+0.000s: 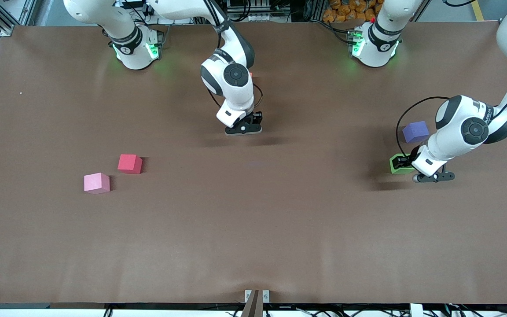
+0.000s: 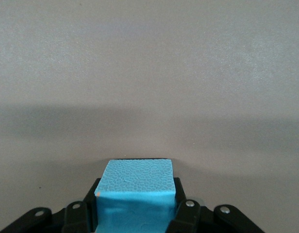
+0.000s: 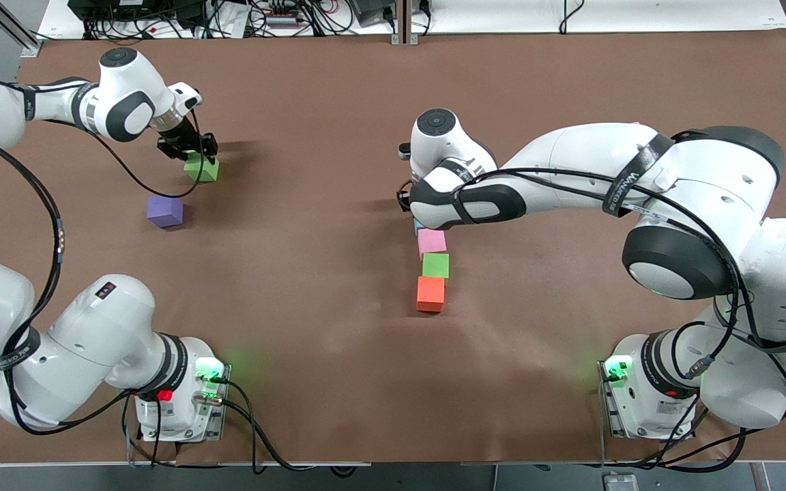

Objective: Arrange blocks into number 1
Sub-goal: 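Lower the cyan cube beside the pink cube with the right gripper, then carry the green cube toward the row while the right gripper retracts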

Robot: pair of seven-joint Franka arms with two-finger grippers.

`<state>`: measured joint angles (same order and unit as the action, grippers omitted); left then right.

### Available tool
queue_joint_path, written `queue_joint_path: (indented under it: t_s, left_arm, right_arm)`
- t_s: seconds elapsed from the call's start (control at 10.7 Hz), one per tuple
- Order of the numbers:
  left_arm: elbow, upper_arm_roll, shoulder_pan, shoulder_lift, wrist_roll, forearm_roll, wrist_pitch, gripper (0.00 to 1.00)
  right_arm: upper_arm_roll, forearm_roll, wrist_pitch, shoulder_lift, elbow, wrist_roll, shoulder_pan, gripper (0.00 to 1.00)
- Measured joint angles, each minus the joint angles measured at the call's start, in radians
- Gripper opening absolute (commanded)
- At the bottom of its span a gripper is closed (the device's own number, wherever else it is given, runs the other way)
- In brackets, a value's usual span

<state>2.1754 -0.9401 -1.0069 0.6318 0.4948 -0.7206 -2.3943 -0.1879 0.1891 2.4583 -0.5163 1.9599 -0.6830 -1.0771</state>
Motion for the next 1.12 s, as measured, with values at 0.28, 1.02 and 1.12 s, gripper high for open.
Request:
queue_joint_path:
  t_s: [0.28, 1.02, 1.12]
  left_arm:
    - [0.000, 0.000, 0.000, 0.000, 0.000, 0.000, 0.000, 0.00]
    - [-0.034, -0.007, 0.017, 0.000, 0.012, 0.000, -0.008, 0.00]
    - [-0.050, -0.011, 0.043, 0.000, 0.040, 0.000, -0.008, 0.00]
  right_arm:
    - [0.000, 0.000, 0.005, 0.010, 0.024, 0.001, 0.000, 0.98]
    - [-0.008, 0.000, 0.009, 0.071, 0.032, -0.002, 0.024, 1.00]
    - [-0.011, 0.000, 0.008, 0.114, 0.050, -0.001, 0.060, 1.00]
